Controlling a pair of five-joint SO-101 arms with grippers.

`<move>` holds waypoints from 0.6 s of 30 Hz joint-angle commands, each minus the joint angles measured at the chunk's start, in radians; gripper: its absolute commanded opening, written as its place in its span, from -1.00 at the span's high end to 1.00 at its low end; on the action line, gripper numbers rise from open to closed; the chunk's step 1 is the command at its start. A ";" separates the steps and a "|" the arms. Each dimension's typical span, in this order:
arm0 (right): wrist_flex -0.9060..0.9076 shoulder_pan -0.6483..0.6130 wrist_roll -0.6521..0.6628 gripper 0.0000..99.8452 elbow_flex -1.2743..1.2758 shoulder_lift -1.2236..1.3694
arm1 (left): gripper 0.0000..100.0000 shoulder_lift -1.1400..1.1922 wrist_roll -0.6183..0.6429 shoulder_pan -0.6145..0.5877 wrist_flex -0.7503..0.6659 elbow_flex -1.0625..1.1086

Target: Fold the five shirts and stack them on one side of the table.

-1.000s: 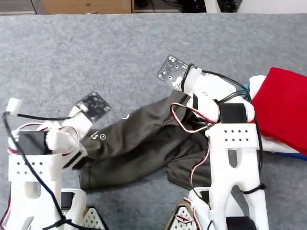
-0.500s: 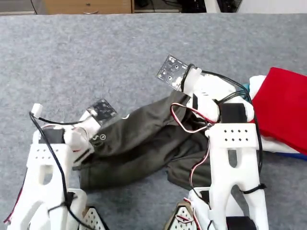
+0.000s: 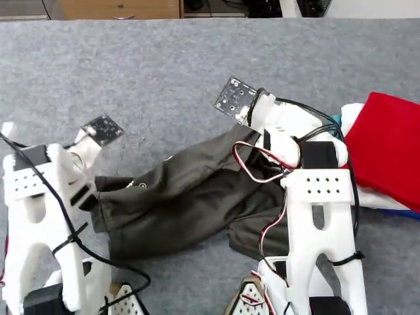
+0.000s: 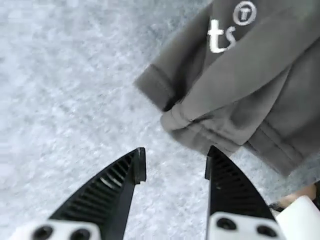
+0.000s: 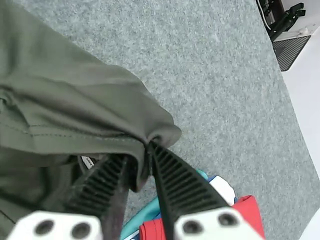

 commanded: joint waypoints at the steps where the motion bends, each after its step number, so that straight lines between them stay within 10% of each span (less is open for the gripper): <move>1: -0.005 0.010 0.002 1.00 -0.005 -0.012 | 0.59 0.002 -0.009 -0.020 0.092 -0.157; 9: -0.037 0.021 0.000 1.00 -0.005 -0.012 | 0.59 0.010 0.006 0.126 0.287 -0.226; 18: -0.031 0.024 0.000 1.00 -0.005 -0.013 | 0.59 0.013 0.025 0.172 -0.074 0.061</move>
